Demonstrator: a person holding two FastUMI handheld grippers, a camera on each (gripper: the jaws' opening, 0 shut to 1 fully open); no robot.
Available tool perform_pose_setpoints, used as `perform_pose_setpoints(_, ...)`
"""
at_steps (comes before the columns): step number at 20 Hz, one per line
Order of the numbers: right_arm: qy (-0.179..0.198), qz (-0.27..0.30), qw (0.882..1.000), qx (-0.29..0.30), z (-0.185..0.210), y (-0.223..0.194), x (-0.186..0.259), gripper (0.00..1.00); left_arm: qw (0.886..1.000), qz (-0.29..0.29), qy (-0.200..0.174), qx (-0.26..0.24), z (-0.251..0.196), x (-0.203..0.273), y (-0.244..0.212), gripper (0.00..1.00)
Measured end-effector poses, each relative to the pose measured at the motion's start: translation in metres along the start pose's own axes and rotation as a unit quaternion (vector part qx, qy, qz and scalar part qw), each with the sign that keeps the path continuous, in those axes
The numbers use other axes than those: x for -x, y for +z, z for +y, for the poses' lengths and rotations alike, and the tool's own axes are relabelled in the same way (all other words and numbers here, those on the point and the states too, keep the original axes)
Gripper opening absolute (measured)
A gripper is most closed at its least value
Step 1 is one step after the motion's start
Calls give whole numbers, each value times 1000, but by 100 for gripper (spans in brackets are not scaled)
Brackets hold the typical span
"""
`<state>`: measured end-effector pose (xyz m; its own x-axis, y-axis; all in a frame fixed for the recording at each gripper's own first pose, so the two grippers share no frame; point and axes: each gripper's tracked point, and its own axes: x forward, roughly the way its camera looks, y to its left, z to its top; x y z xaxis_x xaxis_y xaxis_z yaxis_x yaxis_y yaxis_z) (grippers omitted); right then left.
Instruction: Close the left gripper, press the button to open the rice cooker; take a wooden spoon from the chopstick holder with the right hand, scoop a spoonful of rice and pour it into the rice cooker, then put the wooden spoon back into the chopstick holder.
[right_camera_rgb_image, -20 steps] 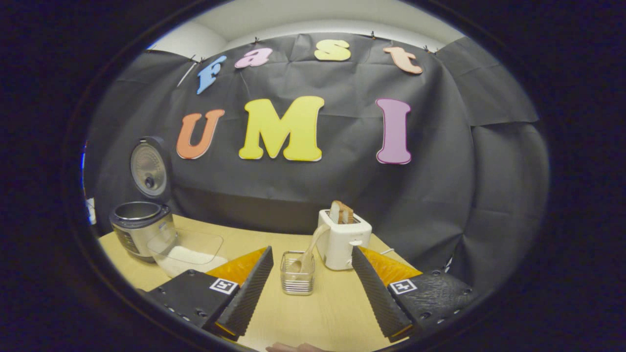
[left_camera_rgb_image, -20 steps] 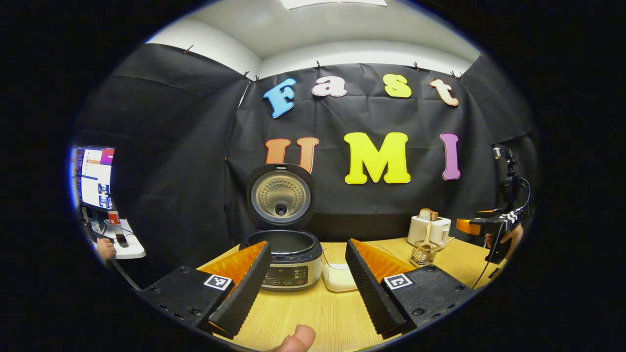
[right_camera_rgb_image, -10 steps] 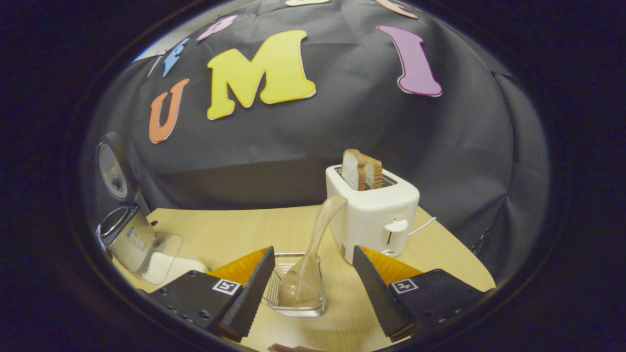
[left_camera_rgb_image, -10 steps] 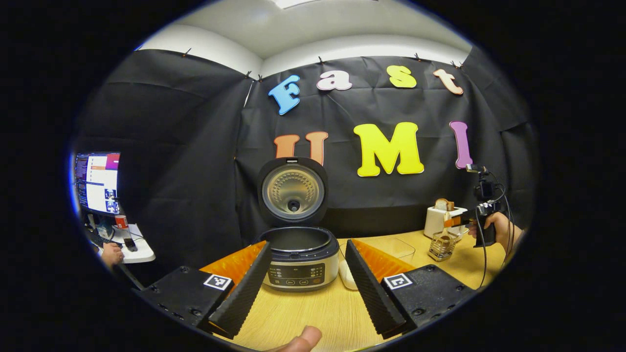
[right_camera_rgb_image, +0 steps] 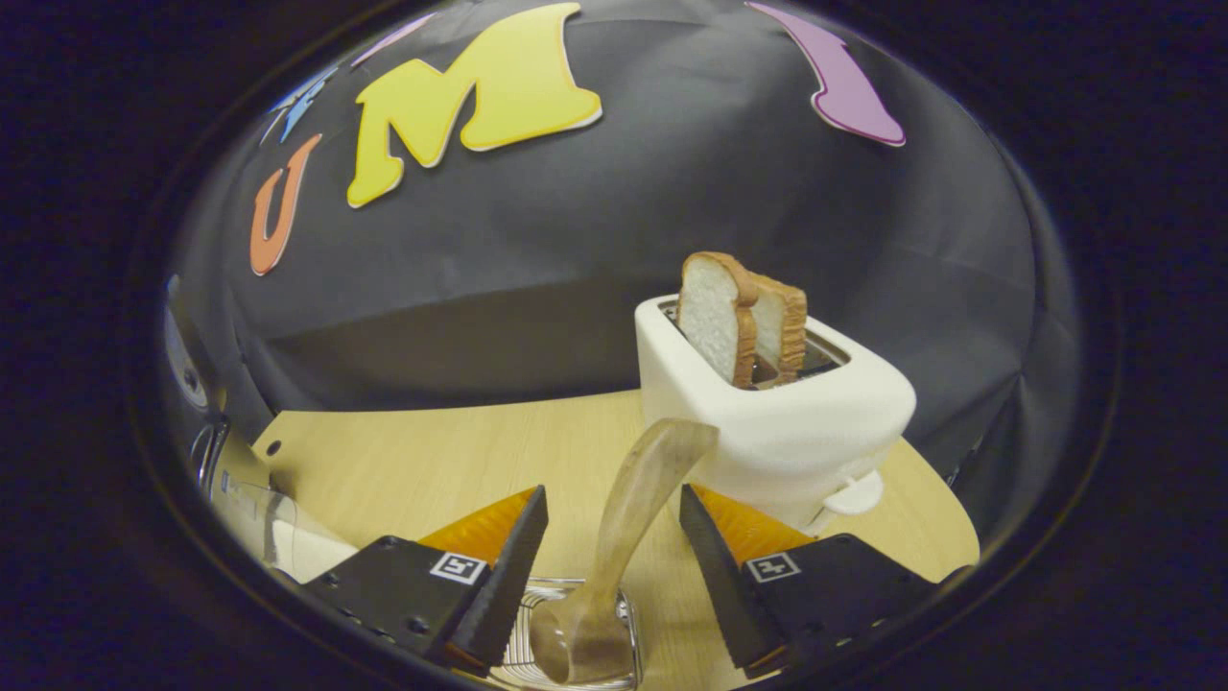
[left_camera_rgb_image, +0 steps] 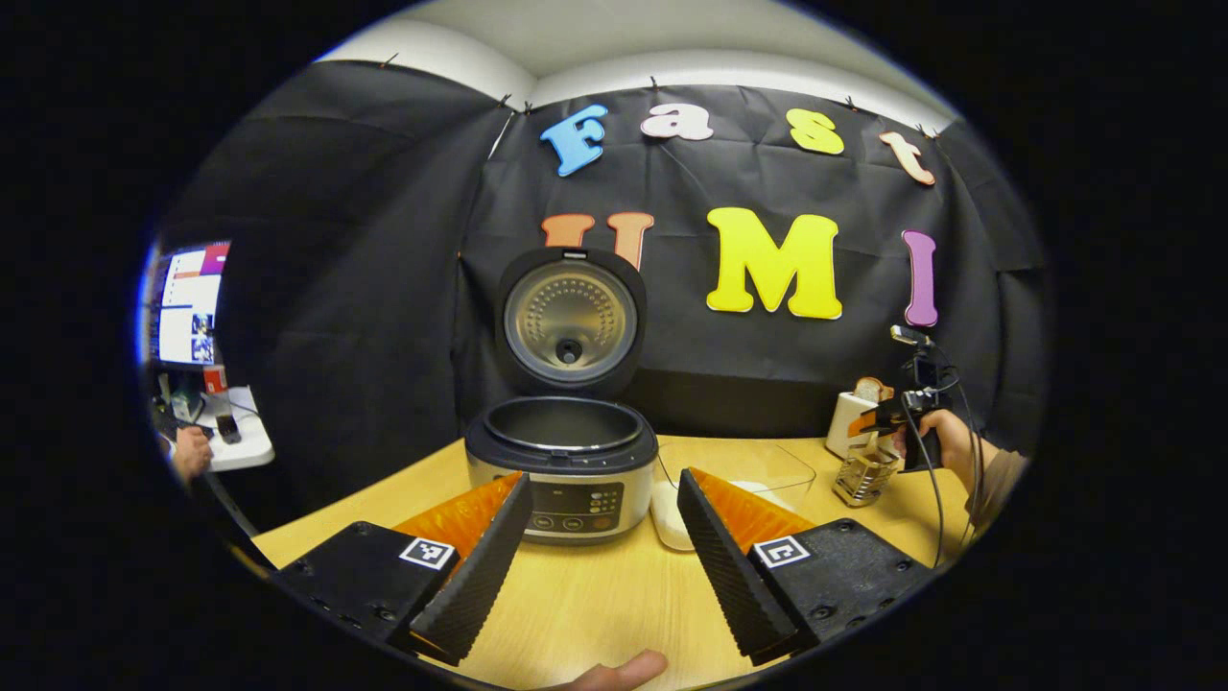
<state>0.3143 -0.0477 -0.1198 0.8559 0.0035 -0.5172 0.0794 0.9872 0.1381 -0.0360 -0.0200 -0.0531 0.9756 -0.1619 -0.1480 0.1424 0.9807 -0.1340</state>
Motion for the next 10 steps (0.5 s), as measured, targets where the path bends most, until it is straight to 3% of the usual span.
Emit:
perform_pose_setpoints(3, -11, 29, 1000, -7, -1, -5, -15, 73, 1000, 5, 1, 16, 7, 2, 1, 98)
perform_pose_setpoints(4, -21, 29, 999, -5, -6, -5, -14, 66, 1000, 1, 4, 16, 11, 4, 3, 97)
perform_pose_setpoints(6, -26, 29, 999, -7, -10, -5, -16, 43, 1000, -9, 10, 8, 16, 7, 10, 97)
perform_pose_setpoints(9, 0, 29, 999, -26, -2, -6, -13, 22, 1000, -20, 14, -1, 18, 12, 16, 97)
perform_pose_setpoints(10, 2, 28, 999, -19, -2, -6, -12, 22, 1000, -20, 12, -2, 16, 13, 18, 97)
